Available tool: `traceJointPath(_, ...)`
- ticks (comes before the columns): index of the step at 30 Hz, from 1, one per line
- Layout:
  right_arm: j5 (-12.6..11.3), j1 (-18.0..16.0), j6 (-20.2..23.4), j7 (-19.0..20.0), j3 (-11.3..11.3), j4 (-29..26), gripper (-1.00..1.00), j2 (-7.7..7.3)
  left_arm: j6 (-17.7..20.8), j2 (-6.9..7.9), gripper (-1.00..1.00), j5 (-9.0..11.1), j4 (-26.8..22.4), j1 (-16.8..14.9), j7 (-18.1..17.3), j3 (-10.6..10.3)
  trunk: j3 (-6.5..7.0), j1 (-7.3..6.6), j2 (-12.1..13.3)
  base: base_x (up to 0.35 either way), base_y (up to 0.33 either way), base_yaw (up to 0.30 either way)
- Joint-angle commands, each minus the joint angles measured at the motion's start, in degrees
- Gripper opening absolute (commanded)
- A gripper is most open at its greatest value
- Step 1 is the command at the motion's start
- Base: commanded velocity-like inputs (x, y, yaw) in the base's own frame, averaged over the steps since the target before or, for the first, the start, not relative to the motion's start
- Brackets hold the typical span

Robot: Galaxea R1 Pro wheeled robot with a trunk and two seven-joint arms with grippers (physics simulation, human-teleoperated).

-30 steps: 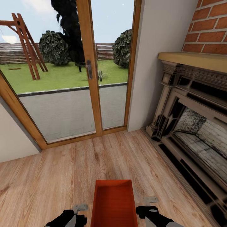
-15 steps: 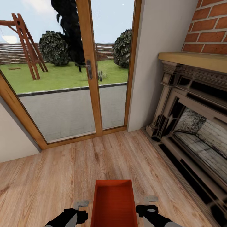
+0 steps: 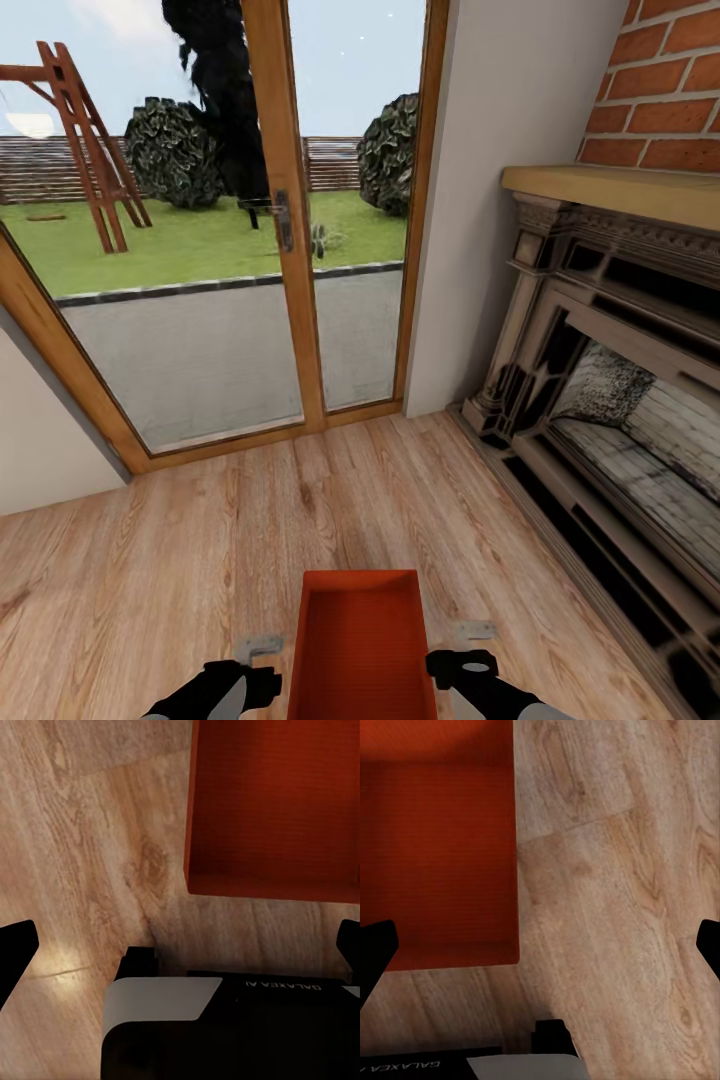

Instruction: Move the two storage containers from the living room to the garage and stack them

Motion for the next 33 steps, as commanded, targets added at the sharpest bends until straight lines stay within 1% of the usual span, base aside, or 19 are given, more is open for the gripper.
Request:
traceJointPath(1,-0.6,0.0,-0.1,-0.2,0.5,0.0,1.0,0.0,0.3,-0.02,1.0,0.6,-0.1,0.0,0.6,-0.4,-0.06,0.01,0.0,0.0,0.0,0.0)
traceJointPath(11,-0.6,0.0,-0.1,-0.2,0.5,0.0,1.0,0.08,0.7,0.0,1.0,0.5,0.0,0.0,0.6,-0.5,-1.85,2.2,-4.1,0.0,0.0,0.0)
traceJointPath(16,-0.6,0.0,-0.1,-0.2,0.5,0.0,1.0,0.08,1.0,-0.24,1.0,0.5,-3.1,0.0,1.0,-0.5,-2.75,3.3,-6.1,0.0,0.0,0.0)
traceJointPath(19,-0.6,0.0,-0.1,-0.2,0.5,0.0,1.0,0.04,1.1,-0.91,1.0,0.4,-5.2,0.0,2.1,-0.5,-3.29,3.96,-7.3,0.0,0.0,0.0)
traceJointPath(21,-0.6,0.0,-0.1,-0.2,0.5,0.0,1.0,0.02,2.3,-1.16,1.0,0.4,-7.3,0.0,2.9,-0.6,-3.65,4.4,-8.1,0.0,0.0,0.0)
traceJointPath(23,-0.6,0.0,-0.1,-0.2,0.5,0.0,1.0,0.02,3.0,-1.16,1.0,0.4,-8.4,0.0,3.1,-0.6,-4.01,4.84,-8.9,0.0,0.0,0.0)
traceJointPath(33,-0.6,0.0,-0.3,-0.2,0.5,0.0,1.0,0.02,3.7,-1.02,1.0,0.4,-9.6,0.0,3.3,-0.5,-5.8,7.03,-12.9,0.0,0.0,0.0)
